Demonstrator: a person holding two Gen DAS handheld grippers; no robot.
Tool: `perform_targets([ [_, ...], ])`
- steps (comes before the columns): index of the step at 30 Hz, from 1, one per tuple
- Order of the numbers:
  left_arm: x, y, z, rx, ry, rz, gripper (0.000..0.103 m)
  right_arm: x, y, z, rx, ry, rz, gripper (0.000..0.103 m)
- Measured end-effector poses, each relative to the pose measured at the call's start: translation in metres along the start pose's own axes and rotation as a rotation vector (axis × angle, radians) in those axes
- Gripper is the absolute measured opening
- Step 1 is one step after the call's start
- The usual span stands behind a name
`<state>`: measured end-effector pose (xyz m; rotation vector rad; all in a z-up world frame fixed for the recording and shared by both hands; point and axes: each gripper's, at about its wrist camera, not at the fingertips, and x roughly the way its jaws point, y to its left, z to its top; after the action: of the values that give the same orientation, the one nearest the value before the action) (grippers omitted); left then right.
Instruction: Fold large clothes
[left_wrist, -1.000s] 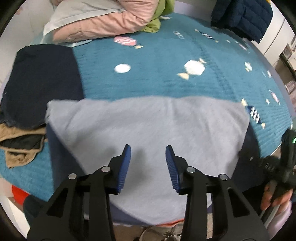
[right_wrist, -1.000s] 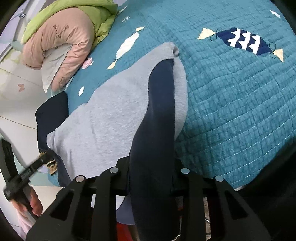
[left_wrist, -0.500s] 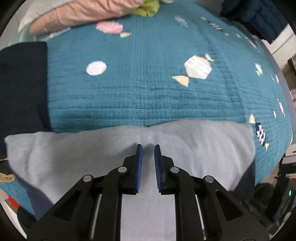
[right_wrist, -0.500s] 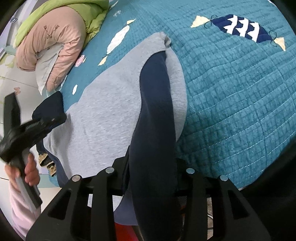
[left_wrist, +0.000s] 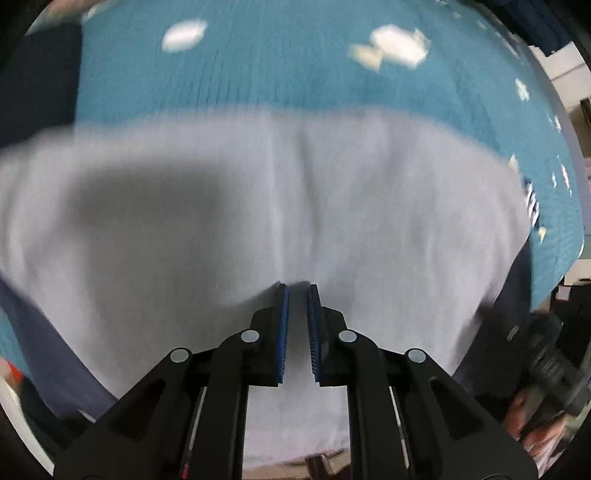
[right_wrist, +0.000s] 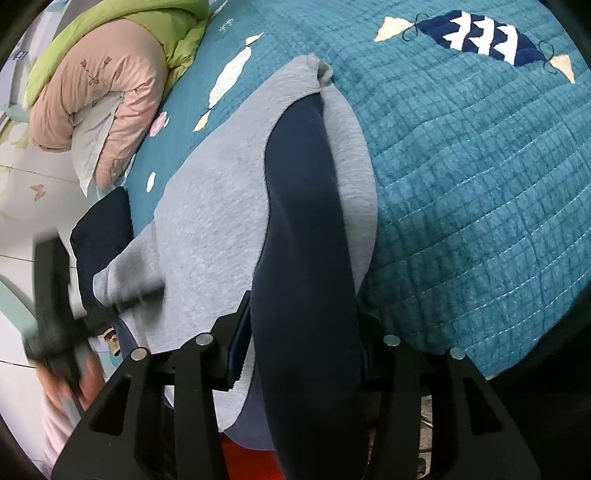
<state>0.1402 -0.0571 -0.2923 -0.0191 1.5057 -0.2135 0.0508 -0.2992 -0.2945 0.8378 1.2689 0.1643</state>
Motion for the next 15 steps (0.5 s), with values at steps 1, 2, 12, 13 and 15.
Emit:
perform_targets([
  [1, 0.001, 0.001, -0.004, 0.002, -0.033, -0.005, 0.011, 0.002, 0.001, 0.0, 0.005, 0.002, 0.01, 0.055],
  [2, 0.003, 0.004, -0.005, -0.015, -0.046, -0.011, 0.011, 0.003, 0.002, 0.001, 0.007, 0.004, 0.01, 0.056],
  [12, -0.009, -0.012, -0.065, 0.035, -0.024, 0.05, 0.01, 0.003, 0.003, 0.0, -0.024, 0.001, -0.009, 0.056],
  [13, -0.008, -0.006, -0.077, 0.008, -0.005, 0.02, 0.009, 0.002, 0.003, 0.0, -0.027, 0.001, -0.009, 0.056],
  [15, -0.004, 0.0, -0.092, 0.006, 0.028, -0.014, 0.009, 0.003, 0.004, -0.001, -0.031, 0.001, -0.014, 0.056],
])
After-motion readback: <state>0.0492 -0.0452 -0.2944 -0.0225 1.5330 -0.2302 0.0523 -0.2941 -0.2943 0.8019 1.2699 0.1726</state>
